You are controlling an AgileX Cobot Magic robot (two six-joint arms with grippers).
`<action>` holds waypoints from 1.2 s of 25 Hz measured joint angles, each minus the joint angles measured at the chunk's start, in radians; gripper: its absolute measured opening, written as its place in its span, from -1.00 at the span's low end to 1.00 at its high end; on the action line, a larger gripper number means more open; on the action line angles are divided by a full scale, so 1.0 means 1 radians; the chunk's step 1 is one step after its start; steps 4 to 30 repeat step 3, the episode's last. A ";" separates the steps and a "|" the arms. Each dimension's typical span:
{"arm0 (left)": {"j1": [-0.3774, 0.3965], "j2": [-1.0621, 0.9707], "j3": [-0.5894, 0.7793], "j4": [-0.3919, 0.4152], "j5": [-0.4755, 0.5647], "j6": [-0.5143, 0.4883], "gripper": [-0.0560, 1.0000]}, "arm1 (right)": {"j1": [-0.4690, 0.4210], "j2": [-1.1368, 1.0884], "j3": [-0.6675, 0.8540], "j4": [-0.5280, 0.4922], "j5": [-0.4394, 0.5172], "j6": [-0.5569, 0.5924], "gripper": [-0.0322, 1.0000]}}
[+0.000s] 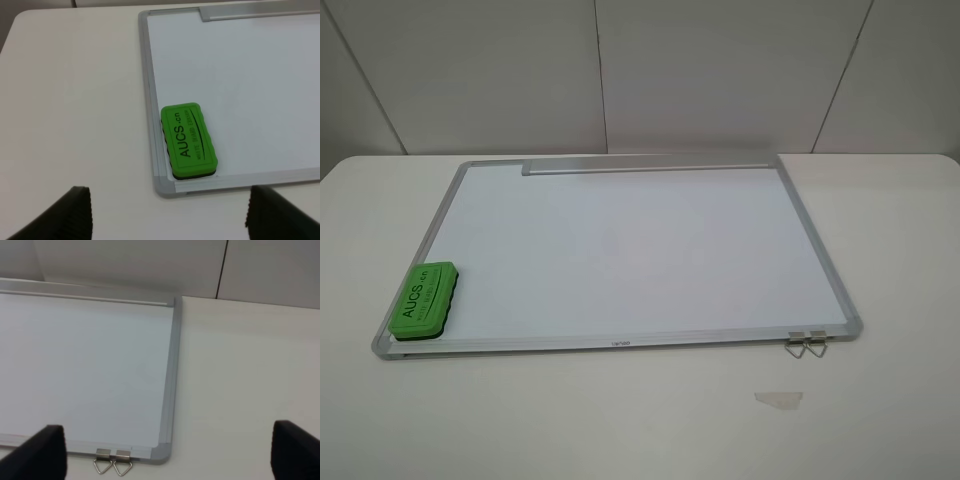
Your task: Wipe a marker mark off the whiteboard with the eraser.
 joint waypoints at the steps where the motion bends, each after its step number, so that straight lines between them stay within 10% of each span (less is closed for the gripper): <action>1: 0.000 0.000 0.000 0.000 0.000 0.000 0.35 | 0.000 0.000 0.000 0.000 0.000 0.000 0.64; 30: 0.000 0.000 0.000 0.000 0.000 0.000 0.35 | 0.000 0.000 0.000 0.000 0.000 0.000 0.64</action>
